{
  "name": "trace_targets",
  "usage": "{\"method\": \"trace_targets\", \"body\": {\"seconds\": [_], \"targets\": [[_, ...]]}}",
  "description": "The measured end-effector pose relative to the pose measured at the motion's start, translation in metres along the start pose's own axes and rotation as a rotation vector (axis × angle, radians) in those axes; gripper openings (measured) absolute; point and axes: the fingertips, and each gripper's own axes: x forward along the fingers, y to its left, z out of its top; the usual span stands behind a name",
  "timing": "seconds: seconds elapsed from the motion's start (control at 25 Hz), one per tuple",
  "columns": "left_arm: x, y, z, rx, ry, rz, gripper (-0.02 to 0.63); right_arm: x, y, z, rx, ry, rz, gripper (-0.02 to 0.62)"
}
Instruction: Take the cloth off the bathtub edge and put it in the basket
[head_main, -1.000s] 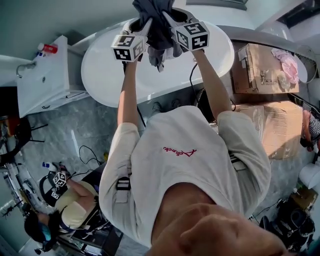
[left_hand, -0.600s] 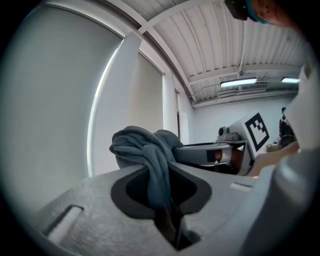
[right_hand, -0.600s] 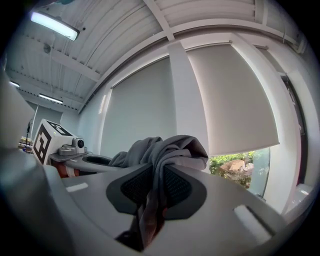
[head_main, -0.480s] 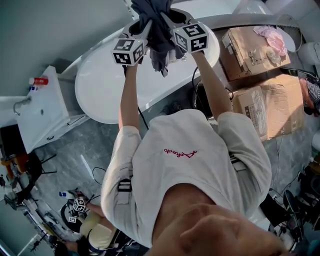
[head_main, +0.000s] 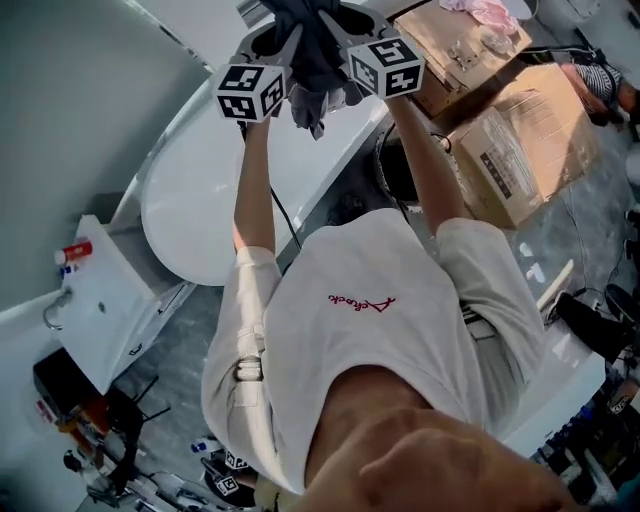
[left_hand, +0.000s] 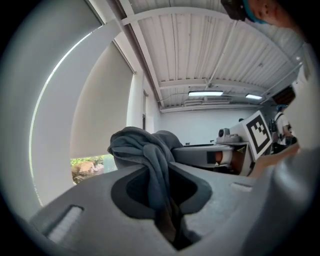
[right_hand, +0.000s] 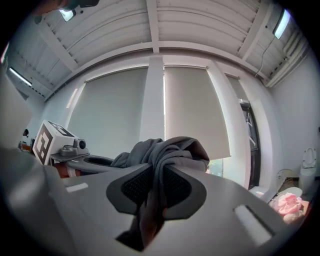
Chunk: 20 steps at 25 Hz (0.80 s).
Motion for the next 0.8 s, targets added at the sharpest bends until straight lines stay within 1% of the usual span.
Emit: {"method": "trace_targets", "body": {"seconds": [0.16, 0.36, 0.6, 0.8], "targets": [[0.032, -0.037, 0.0, 0.002, -0.011, -0.112, 0.06, -0.036, -0.034, -0.003, -0.015, 0.009, -0.112, 0.066], [0.069, -0.095, 0.001, -0.014, -0.029, -0.279, 0.06, -0.095, -0.075, -0.004, -0.033, 0.025, -0.271, 0.066], [0.097, -0.158, 0.015, -0.009, -0.059, -0.435, 0.06, -0.157, -0.105, 0.009, -0.063, 0.011, -0.416, 0.066], [0.118, -0.222, 0.023, -0.005, -0.075, -0.568, 0.06, -0.22, -0.13, 0.016, -0.074, 0.01, -0.55, 0.066]]}}
